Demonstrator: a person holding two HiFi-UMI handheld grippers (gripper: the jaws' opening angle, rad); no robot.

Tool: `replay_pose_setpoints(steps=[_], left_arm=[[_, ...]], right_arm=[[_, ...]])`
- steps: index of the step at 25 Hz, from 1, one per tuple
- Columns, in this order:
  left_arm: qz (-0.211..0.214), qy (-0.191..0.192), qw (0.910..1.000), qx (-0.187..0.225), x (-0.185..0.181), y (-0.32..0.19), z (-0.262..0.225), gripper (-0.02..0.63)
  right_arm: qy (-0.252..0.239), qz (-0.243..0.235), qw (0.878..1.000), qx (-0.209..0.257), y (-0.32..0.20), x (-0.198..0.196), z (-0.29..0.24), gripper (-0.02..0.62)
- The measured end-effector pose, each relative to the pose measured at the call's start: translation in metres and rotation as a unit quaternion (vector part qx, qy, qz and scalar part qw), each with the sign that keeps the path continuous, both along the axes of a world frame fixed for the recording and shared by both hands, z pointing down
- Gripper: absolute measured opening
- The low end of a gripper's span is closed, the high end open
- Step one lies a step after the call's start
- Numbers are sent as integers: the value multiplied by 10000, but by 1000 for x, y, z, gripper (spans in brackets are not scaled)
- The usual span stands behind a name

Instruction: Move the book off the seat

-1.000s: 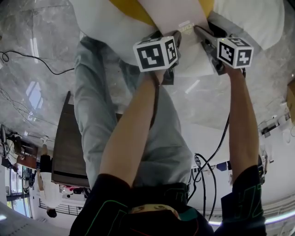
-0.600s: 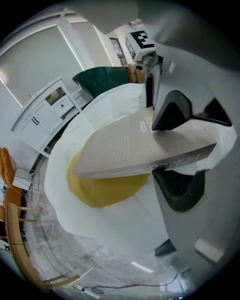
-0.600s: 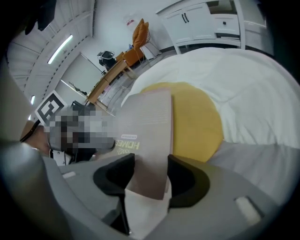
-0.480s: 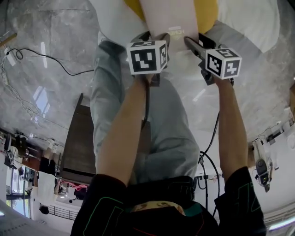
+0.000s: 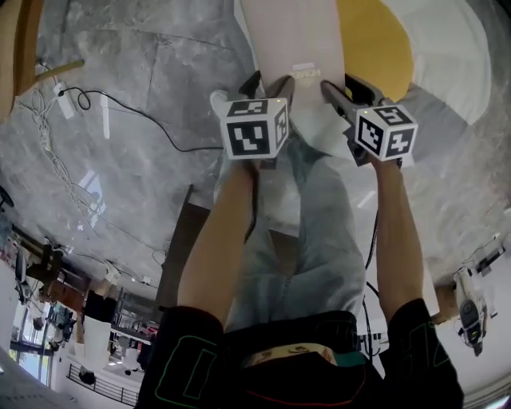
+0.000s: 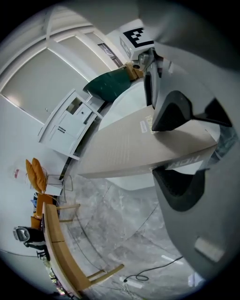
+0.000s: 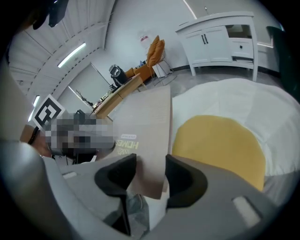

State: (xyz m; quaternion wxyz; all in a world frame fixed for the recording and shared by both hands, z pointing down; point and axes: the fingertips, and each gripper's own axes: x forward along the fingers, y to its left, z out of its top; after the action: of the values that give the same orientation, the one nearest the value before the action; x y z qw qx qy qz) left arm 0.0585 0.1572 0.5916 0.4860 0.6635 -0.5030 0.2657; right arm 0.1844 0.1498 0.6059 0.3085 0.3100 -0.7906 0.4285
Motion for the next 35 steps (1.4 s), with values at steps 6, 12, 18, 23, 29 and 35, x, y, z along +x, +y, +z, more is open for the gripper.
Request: replay_pose_setpoints(steps=[6,12,18,23,29,35], left_arm=[[-581,-131,9971,465,-138,-27,-34,268],[-1154,-292,9889,891,-254,-46,-85,265],[-1811,-567,9752,1141,-364,-65,-122,261],[-2140,-648,9646,1401,-426,-76,-159,261],[-2523,-711,9516,1604,-478,-95,-183,261],[-2813,-689,9456,1485,-519,-134,-184,261]], right_arm=[[-80,-478,9982,364,-41,-140,-32,195],[-240,-988,9925,684,-75,-260,-80,195],[-296,-1689,9797,1042,-111,-378,-117,195],[-437,-1954,9709,1311,-130,-443,-156,195],[-502,-2298,9611,1446,-157,-500,-180,195],[-472,-2578,9555,1354,-201,-545,-182,195]])
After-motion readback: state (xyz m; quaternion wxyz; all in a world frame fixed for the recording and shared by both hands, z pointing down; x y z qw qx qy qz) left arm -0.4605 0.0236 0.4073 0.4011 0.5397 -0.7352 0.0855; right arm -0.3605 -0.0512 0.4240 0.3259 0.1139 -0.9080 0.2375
